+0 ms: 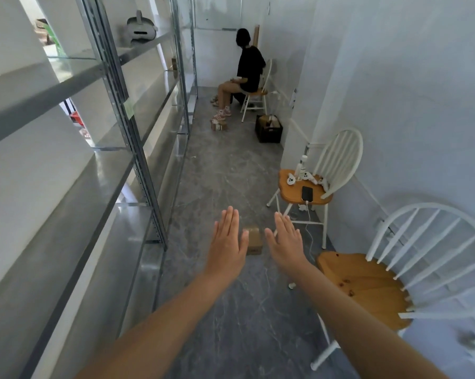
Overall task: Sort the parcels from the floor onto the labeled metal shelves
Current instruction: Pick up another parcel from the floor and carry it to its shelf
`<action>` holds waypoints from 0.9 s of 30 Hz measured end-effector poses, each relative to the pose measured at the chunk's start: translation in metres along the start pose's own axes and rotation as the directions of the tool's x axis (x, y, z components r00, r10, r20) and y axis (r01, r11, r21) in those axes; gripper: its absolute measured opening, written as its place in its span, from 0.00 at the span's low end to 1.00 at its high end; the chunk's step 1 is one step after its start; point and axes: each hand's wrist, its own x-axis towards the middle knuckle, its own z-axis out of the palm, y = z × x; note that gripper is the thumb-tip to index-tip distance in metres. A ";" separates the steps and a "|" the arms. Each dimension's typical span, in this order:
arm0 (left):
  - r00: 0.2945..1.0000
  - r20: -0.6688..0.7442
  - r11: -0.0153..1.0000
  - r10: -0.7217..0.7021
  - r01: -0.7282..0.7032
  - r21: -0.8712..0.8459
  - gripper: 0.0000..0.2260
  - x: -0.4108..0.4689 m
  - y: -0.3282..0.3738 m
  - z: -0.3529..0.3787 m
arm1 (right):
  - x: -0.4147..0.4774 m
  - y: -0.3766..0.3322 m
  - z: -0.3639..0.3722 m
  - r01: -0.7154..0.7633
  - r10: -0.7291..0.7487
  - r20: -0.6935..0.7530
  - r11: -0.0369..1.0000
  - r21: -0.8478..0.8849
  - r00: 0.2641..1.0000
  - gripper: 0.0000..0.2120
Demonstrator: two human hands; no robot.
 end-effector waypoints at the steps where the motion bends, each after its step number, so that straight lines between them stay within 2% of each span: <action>1: 1.000 0.011 1.000 0.008 -0.007 -0.007 0.27 0.003 0.002 0.004 | 0.004 0.003 0.000 -0.005 0.005 -0.001 1.000 0.013 1.000 0.29; 4: 0.999 0.026 0.999 0.033 -0.033 -0.005 0.26 0.022 0.008 0.018 | 0.021 0.014 -0.001 -0.008 0.008 -0.004 0.999 0.042 1.000 0.29; 12: 0.999 0.040 1.000 -0.008 0.007 0.028 0.27 0.081 0.028 0.052 | 0.087 0.051 -0.025 0.006 -0.008 0.026 0.998 0.058 1.000 0.28; 19: 0.999 0.006 0.998 -0.040 0.039 0.052 0.27 0.148 0.065 0.086 | 0.155 0.083 -0.058 0.082 -0.084 0.020 0.994 0.076 0.996 0.27; 27: 0.997 0.003 0.994 -0.080 0.080 0.080 0.27 0.183 0.083 0.123 | 0.198 0.123 -0.070 0.097 -0.103 0.053 0.990 0.103 0.993 0.28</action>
